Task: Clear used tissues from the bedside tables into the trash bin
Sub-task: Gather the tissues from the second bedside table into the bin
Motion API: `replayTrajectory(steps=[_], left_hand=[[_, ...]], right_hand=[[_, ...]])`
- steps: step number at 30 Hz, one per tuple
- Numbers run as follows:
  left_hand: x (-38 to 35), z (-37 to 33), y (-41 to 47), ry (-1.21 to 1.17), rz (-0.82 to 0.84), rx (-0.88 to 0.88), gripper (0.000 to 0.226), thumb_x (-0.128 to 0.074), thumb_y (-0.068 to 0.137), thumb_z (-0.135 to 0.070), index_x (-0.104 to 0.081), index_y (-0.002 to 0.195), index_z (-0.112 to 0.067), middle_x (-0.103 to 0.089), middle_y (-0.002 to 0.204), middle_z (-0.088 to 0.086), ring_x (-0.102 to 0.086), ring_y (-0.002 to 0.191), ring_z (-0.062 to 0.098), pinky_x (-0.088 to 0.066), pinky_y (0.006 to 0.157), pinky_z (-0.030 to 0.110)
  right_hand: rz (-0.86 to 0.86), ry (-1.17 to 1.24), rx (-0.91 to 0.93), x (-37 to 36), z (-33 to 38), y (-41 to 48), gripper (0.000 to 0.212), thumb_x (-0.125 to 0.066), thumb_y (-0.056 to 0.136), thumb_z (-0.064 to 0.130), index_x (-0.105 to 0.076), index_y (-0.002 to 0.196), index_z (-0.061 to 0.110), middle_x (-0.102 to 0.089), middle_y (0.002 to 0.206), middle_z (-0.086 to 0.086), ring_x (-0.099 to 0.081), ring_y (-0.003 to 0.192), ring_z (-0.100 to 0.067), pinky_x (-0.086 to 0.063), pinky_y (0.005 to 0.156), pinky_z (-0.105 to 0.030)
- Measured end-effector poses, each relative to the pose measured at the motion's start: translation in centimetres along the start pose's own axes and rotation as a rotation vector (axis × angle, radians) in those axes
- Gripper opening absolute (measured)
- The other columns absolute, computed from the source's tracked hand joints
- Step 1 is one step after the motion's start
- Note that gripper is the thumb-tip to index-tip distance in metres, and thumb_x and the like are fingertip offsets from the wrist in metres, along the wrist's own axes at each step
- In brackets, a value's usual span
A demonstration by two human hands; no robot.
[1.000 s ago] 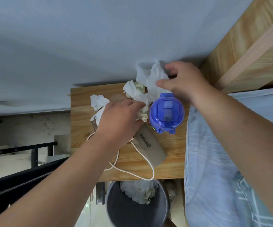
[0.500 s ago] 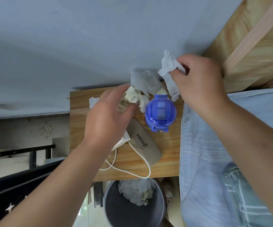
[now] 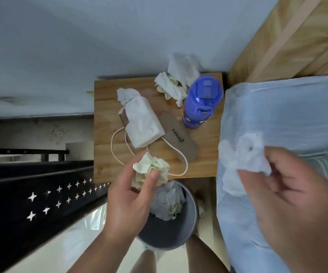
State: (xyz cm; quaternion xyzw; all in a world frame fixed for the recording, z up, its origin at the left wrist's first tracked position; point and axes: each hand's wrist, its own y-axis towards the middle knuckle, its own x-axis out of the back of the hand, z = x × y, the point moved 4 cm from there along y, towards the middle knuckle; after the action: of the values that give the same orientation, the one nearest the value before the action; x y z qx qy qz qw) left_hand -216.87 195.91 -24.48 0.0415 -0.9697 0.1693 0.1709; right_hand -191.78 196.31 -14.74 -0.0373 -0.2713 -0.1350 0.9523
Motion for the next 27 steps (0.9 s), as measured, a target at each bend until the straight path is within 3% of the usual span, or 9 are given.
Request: replayTrajectory(steps=[2, 6, 12, 14, 16, 18, 20, 24, 27], left_hand=[[0.2, 4.4, -2.4, 0.155, 0.088, 0.045, 0.054, -0.057, 0.087, -0.078, -0.063, 0.133, -0.052, -0.074, 0.117, -0.027, -0.070, 0.110, -0.003, -0.059, 0.088, 0.026], [0.0, 13.1, -5.3, 0.382, 0.259, 0.231, 0.046, -0.052, 0.084, -0.075, -0.050, 0.129, -0.064, -0.066, 0.116, -0.039, -0.064, 0.108, -0.010, -0.056, 0.089, 0.029], [-1.4, 21.2, -6.4, 0.545, 0.385, 0.371, 0.044, -0.059, 0.098, -0.057, -0.050, 0.140, -0.048, -0.069, 0.130, -0.015, -0.067, 0.111, 0.012, -0.056, 0.094, 0.040], [-2.1, 22.5, -6.5, 0.554, 0.413, 0.392, 0.049, -0.061, 0.097, -0.057, -0.050, 0.143, -0.046, -0.068, 0.133, -0.012, -0.067, 0.113, 0.015, -0.056, 0.096, 0.040], [-2.9, 23.1, -6.8, 0.598, 0.461, 0.411, 0.055, -0.060, 0.097, -0.058, -0.045, 0.148, -0.044, -0.063, 0.141, -0.009, -0.066, 0.118, 0.019, -0.055, 0.098, 0.041], [-3.4, 23.2, -7.1, 0.711, 0.516, 0.395, 0.056, -0.058, 0.098, -0.057, -0.041, 0.150, -0.042, -0.058, 0.143, -0.005, -0.067, 0.116, 0.025, -0.055, 0.094, 0.041], [-3.7, 22.6, -7.3, 0.816, 0.554, 0.353, 0.055, -0.057, 0.099, -0.055, -0.040, 0.150, -0.040, -0.054, 0.144, -0.002, -0.067, 0.115, 0.029, -0.054, 0.090, 0.040], [-3.5, 18.7, -5.7, 0.833, 0.496, 0.249, 0.041, -0.050, 0.102, -0.052, -0.049, 0.141, -0.039, -0.057, 0.142, -0.006, -0.068, 0.111, 0.027, -0.056, 0.088, 0.038], [-3.3, 14.1, -3.2, 0.741, 0.434, 0.126, 0.035, -0.048, 0.101, -0.055, -0.059, 0.133, -0.044, -0.064, 0.134, -0.013, -0.067, 0.109, 0.019, -0.050, 0.085, 0.032]], right_hand=[[0.089, -0.011, -0.102, -3.0, -2.8, -4.1, 0.005, -0.064, 0.090, 0.032, -0.069, 0.090, 0.029, -0.067, 0.074, 0.012, -0.059, 0.061, -0.003, -0.037, 0.054, -0.004], [0.382, -0.128, -0.352, -9.9, -10.7, -10.4, 0.021, -0.066, 0.092, 0.020, -0.060, 0.072, 0.024, -0.058, 0.065, 0.004, -0.054, 0.062, -0.015, -0.035, 0.051, -0.022], [0.644, -0.353, -0.460, -16.7, -18.5, -14.5, 0.018, -0.056, 0.098, 0.031, -0.062, 0.086, 0.020, -0.063, 0.071, 0.003, -0.060, 0.066, -0.015, -0.039, 0.051, -0.022], [0.789, -0.386, -0.527, -18.4, -20.2, -15.1, 0.019, -0.055, 0.098, 0.033, -0.065, 0.105, 0.018, -0.072, 0.092, 0.002, -0.068, 0.087, -0.019, -0.054, 0.071, -0.033], [0.849, -0.395, -0.574, -19.1, -21.0, -15.4, 0.037, -0.057, 0.098, 0.033, -0.063, 0.132, 0.020, -0.072, 0.128, 0.001, -0.067, 0.117, -0.021, -0.055, 0.097, -0.039], [0.837, -0.395, -0.586, -19.1, -21.0, -15.2, 0.052, -0.058, 0.099, 0.035, -0.053, 0.150, 0.026, -0.062, 0.146, 0.003, -0.059, 0.133, -0.018, -0.049, 0.108, -0.038], [0.776, -0.380, -0.560, -18.5, -20.3, -14.6, 0.050, -0.059, 0.099, 0.035, -0.055, 0.148, 0.028, -0.064, 0.144, 0.005, -0.061, 0.129, -0.017, -0.051, 0.105, -0.035], [0.622, -0.267, -0.532, -15.5, -17.8, -11.2, 0.018, -0.059, 0.095, 0.038, -0.072, 0.107, 0.038, -0.075, 0.102, 0.023, -0.069, 0.097, 0.004, -0.053, 0.079, -0.025], [0.465, -0.200, -0.504, -11.9, -15.1, -6.8, 0.018, -0.057, 0.091, 0.047, -0.072, 0.091, 0.036, -0.073, 0.087, 0.028, -0.066, 0.084, 0.011, -0.050, 0.071, -0.022]])
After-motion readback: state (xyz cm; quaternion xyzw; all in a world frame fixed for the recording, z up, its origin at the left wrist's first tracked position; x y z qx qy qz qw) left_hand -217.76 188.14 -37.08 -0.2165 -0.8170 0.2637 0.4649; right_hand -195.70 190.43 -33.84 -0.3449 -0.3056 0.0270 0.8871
